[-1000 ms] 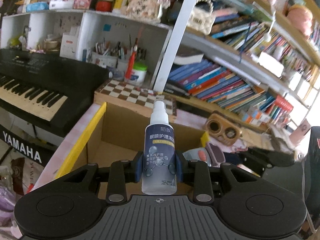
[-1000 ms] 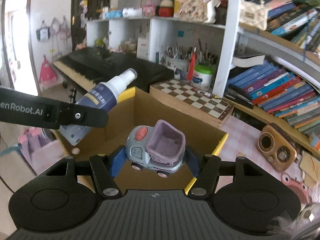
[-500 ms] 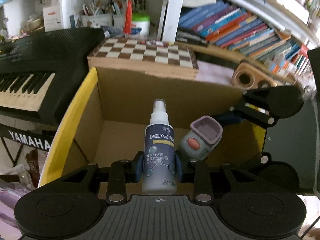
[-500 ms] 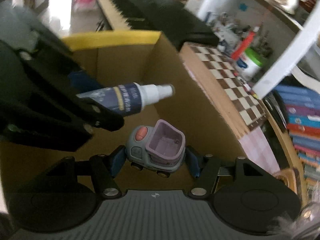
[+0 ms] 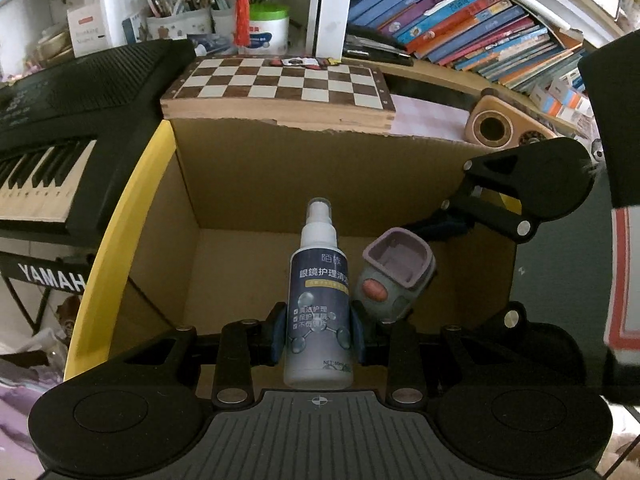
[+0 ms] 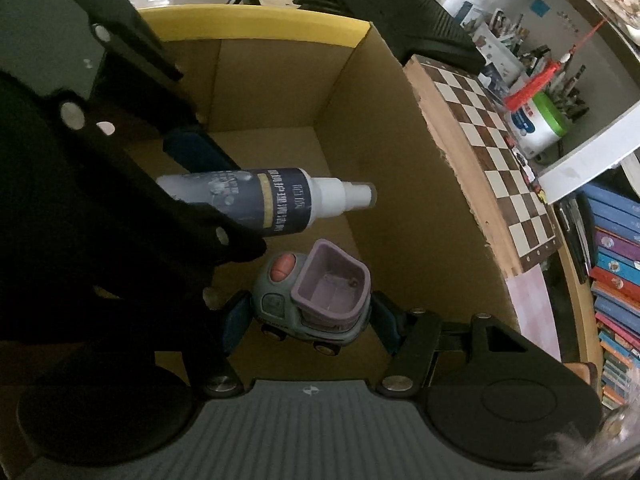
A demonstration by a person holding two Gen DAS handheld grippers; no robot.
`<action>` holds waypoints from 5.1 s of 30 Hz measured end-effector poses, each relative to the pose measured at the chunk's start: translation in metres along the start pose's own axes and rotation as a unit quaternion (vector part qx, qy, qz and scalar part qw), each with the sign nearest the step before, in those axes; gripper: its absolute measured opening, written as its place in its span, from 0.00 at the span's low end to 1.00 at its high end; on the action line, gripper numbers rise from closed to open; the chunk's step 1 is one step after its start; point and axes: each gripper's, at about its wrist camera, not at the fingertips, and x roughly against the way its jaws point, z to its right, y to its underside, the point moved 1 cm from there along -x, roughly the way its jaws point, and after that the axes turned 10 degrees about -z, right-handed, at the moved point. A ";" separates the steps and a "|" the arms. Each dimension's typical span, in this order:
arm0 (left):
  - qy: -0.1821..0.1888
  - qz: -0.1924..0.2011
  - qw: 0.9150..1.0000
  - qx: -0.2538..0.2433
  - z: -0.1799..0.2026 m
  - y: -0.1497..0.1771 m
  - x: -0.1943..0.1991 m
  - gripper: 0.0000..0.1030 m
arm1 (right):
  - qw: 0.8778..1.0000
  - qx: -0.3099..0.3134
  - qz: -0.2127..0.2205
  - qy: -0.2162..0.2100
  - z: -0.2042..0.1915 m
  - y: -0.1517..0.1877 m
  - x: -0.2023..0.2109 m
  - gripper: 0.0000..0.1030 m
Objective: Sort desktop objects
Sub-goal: 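Release the spray bottle into the yellow box with the left tool while the right releases the car, then withdraw both open tools up out of the yellow box, then move both open tools back toward the blue packet and white card box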
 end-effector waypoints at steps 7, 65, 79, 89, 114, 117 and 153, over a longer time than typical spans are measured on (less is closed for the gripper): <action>-0.007 0.066 0.998 0.009 0.002 0.007 0.018 0.42 | 0.999 -0.038 0.027 0.023 0.006 0.001 0.006 0.77; -0.033 0.245 0.965 0.082 0.028 0.279 0.185 0.93 | 0.849 -0.448 0.239 0.149 -0.237 0.214 0.207 0.89; -0.032 0.201 0.976 0.078 0.048 0.316 0.169 0.93 | 0.869 -0.436 0.199 0.124 -0.279 0.226 0.195 0.91; -0.014 0.170 0.984 0.050 0.068 0.317 0.155 0.93 | 0.863 -0.460 0.161 0.128 -0.285 0.249 0.190 0.93; 0.043 0.129 0.990 -0.023 0.127 0.281 0.120 0.93 | 0.827 -0.528 0.104 0.163 -0.257 0.302 0.185 0.94; 0.047 0.130 0.990 -0.027 0.134 0.273 0.117 0.93 | 0.827 -0.528 0.102 0.165 -0.248 0.306 0.184 0.94; 0.028 0.087 0.996 -0.021 0.239 0.165 0.034 0.93 | 0.814 -0.562 0.070 0.131 -0.096 0.392 0.130 0.94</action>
